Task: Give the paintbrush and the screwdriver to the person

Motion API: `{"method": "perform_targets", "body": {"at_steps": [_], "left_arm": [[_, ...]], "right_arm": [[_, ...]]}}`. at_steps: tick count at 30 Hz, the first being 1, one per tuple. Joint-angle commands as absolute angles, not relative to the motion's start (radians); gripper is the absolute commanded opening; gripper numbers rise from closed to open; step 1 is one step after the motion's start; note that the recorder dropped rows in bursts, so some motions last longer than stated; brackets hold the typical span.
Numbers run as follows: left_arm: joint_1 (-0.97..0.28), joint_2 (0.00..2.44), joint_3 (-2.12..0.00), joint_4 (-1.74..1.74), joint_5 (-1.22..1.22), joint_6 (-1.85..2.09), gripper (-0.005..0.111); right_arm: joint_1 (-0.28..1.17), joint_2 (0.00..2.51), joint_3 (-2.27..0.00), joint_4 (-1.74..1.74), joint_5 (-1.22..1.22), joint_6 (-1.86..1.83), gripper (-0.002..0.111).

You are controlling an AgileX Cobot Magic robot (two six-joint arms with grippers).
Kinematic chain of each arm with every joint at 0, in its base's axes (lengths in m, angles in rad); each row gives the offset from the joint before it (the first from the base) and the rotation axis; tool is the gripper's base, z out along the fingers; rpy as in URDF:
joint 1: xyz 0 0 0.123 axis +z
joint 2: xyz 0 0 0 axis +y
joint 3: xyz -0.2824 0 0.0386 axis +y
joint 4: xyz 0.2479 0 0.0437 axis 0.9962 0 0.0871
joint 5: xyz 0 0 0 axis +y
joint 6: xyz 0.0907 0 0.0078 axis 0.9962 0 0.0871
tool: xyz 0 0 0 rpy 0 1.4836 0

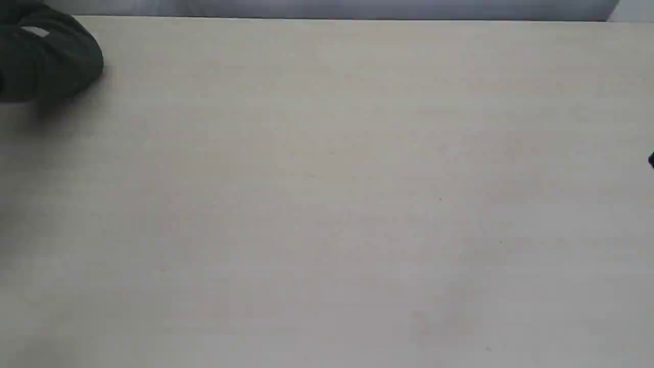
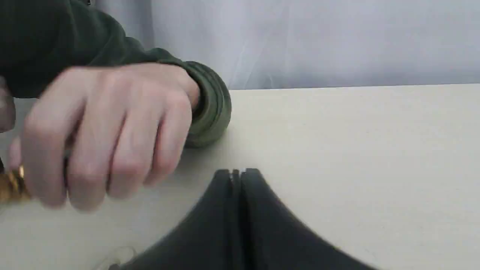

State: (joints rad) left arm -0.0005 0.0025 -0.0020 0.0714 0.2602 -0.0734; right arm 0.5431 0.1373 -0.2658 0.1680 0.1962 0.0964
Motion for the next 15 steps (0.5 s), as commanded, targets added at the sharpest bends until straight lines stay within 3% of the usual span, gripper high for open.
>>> {"method": "perform_targets", "body": {"at_steps": [1,15], "left_arm": [[-0.007,0.0,0.0,0.067,0.25,-0.075,0.0],[-0.007,0.0,0.0,0.069,0.25,-0.075,0.0]], "right_arm": [[0.537,0.081,-0.218,0.172,0.129,0.09,0.004],[0.537,0.0,-0.067,0.167,-0.036,-0.062,0.004]]}}
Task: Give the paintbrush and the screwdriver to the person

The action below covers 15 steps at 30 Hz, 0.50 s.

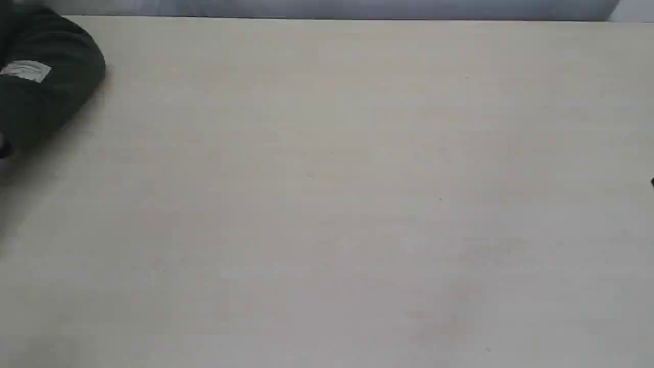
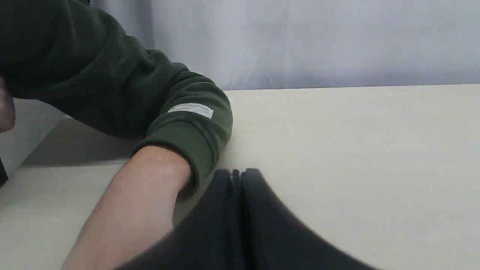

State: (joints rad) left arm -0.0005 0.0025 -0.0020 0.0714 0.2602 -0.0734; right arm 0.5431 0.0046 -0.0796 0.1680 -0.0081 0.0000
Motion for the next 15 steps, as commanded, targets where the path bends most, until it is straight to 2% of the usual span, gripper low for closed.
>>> {"method": "perform_targets", "body": {"at_steps": [1,15], "left_arm": [[-0.007,0.0,0.0,0.069,0.25,-0.075,0.0],[-0.007,0.0,0.0,0.069,0.247,-0.075,0.0]], "right_arm": [[0.537,0.0,-0.063,0.167,-0.042,-0.073,0.004],[0.537,0.0,0.0,0.167,-0.016,-0.15,0.004]]}}
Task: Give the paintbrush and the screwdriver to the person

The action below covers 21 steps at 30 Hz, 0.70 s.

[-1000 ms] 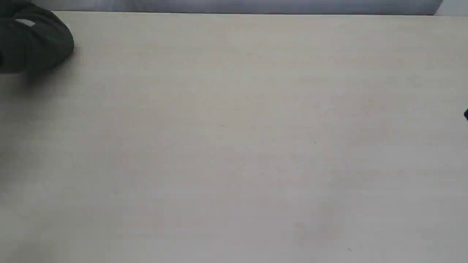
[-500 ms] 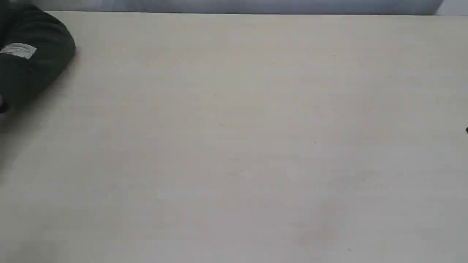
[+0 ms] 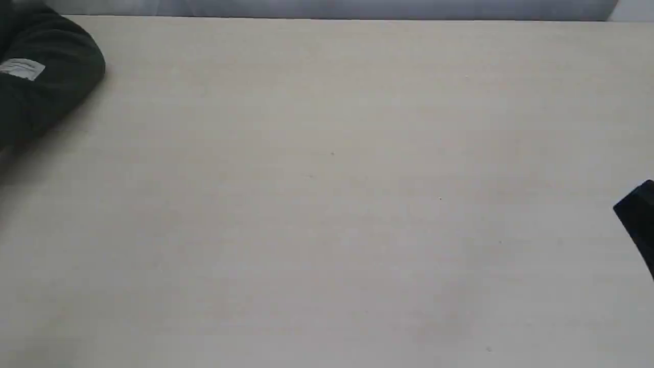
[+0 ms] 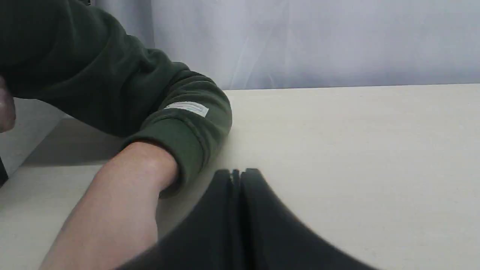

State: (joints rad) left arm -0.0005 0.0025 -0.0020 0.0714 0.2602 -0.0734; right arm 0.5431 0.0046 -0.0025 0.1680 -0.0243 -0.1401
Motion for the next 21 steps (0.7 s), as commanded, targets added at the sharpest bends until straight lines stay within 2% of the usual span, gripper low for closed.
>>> {"method": "perform_targets", "body": {"at_steps": [1,8,21], "left_arm": [[-0.007,0.0,0.0,0.069,0.247,-0.075,0.0],[-0.007,0.0,0.0,0.069,0.247,-0.075,0.0],[-0.007,0.0,0.0,0.069,0.247,-0.075,0.0]], "right_arm": [[0.537,0.0,0.0,0.167,-0.007,-0.15,0.004],[0.537,0.0,0.0,0.176,0.098,-0.016,0.004],[0.537,0.0,0.0,0.176,0.103,0.006,0.004]]}}
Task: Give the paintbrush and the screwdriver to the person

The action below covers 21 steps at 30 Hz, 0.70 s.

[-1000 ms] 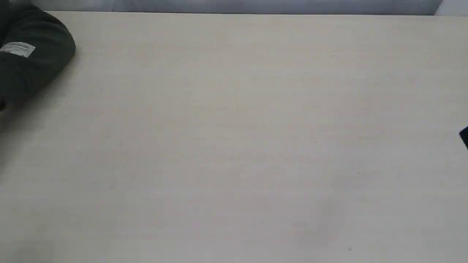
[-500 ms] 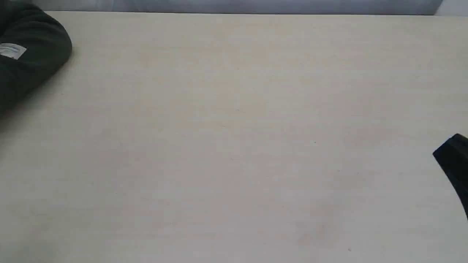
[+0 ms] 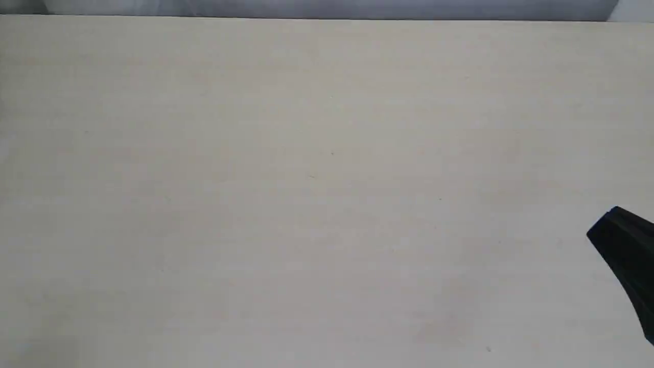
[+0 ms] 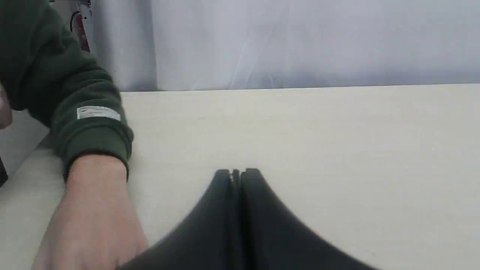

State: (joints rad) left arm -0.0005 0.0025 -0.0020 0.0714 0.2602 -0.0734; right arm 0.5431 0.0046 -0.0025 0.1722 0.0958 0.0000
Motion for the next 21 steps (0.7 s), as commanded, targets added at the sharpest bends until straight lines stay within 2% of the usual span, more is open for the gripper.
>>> {"method": "perform_targets", "body": {"at_steps": [1,12,21], "left_arm": [[-0.007,0.0,0.0,0.069,0.247,-0.075,0.0],[-0.007,0.0,0.0,0.067,0.25,-0.075,0.0],[-0.007,0.0,0.0,0.067,0.25,-0.075,0.0]], "right_arm": [[0.537,0.0,0.0,0.176,0.103,0.006,0.004],[0.532,0.0,0.0,-0.045,0.169,-0.033,0.004],[0.283,0.0,0.0,-0.034,0.191,0.0,0.004]]}}
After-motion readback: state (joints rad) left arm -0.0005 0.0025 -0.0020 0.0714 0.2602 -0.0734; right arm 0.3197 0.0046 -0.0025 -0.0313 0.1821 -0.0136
